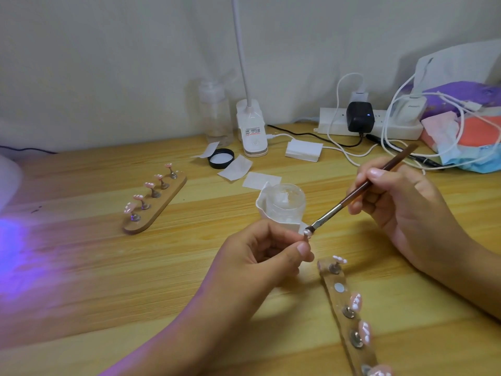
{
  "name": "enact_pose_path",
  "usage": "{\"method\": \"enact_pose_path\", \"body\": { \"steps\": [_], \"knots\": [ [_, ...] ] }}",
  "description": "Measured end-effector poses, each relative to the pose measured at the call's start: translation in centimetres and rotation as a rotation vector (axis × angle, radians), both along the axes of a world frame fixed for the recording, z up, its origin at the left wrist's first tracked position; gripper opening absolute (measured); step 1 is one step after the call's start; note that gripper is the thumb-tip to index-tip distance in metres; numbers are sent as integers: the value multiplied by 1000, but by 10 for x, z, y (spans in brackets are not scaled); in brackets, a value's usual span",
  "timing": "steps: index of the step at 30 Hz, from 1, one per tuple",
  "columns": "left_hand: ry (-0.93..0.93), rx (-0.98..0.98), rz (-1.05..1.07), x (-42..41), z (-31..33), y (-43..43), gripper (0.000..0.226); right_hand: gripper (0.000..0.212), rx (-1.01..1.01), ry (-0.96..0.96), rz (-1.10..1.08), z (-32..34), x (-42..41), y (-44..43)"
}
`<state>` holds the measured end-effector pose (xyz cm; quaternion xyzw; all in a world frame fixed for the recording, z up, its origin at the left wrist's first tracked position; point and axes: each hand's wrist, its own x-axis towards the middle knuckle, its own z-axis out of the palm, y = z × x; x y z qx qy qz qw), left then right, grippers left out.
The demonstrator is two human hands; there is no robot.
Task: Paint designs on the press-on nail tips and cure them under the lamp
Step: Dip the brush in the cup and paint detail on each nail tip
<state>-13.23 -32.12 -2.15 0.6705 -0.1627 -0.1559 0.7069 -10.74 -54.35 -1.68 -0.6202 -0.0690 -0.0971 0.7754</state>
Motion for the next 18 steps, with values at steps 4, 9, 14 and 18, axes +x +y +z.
{"method": "enact_pose_path", "body": {
  "steps": [4,9,14,18],
  "knots": [
    [7,-2,8,0,0,0,4,18,41,8,-23,1,1,-2],
    [20,1,10,0,0,-1,4,23,93,8,75,3,0,2],
    [23,-12,15,0,0,-2,8,26,10,7,100,1,0,3],
    [22,-4,17,0,1,-2,3,22,-61,-39,46,-1,0,-1]
  ]
}}
